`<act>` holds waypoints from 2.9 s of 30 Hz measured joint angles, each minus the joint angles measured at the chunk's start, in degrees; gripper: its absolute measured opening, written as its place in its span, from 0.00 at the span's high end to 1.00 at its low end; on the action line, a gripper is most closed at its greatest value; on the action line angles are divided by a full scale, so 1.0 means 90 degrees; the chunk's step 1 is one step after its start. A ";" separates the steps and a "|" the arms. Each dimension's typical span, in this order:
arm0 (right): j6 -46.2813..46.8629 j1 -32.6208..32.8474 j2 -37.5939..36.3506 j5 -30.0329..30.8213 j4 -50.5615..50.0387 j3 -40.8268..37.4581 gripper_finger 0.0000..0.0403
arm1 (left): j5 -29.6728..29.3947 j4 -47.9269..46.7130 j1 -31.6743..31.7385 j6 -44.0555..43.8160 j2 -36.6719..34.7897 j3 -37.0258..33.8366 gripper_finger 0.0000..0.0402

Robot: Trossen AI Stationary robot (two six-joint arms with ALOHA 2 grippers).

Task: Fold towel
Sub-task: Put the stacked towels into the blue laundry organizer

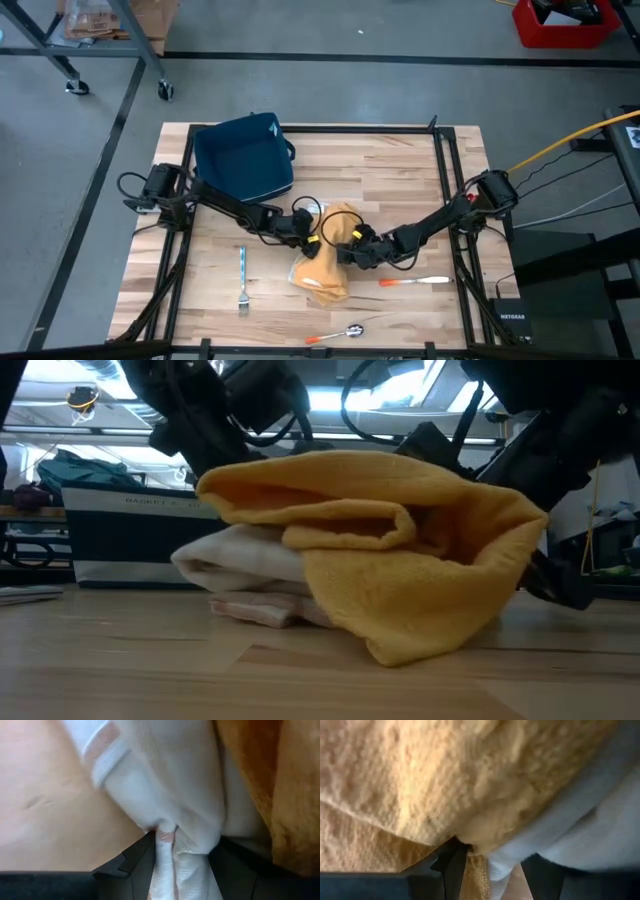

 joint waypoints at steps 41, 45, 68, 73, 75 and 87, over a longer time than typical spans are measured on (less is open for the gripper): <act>-0.2774 -0.0228 0.0089 -0.0335 0.1335 0.0061 0.79 | 0.1854 0.1483 -0.0021 0.1091 0.0425 -0.0010 0.83; -0.2944 -0.0228 0.0087 -0.0312 0.1363 0.0061 0.82 | 0.1849 0.1389 -0.0021 0.1352 0.0301 -0.0010 0.83; -0.4865 -0.0238 -0.0370 0.0183 0.0986 0.0204 0.81 | 0.1489 0.0636 0.0025 0.2057 -0.0422 0.0000 0.85; -0.5105 -0.0377 -0.0606 0.0383 0.0899 0.0214 0.81 | 0.1316 0.0155 0.0183 0.2296 -0.0855 0.0001 0.85; -0.5122 -0.0490 -0.0662 0.0388 0.0889 0.0216 0.81 | 0.1250 0.0005 0.0211 0.2427 -0.0992 0.0002 0.85; -0.5870 -0.1011 -0.0715 -0.0284 -0.0107 0.0984 0.82 | 0.0868 -0.0944 0.0254 0.2970 -0.1624 0.0002 0.85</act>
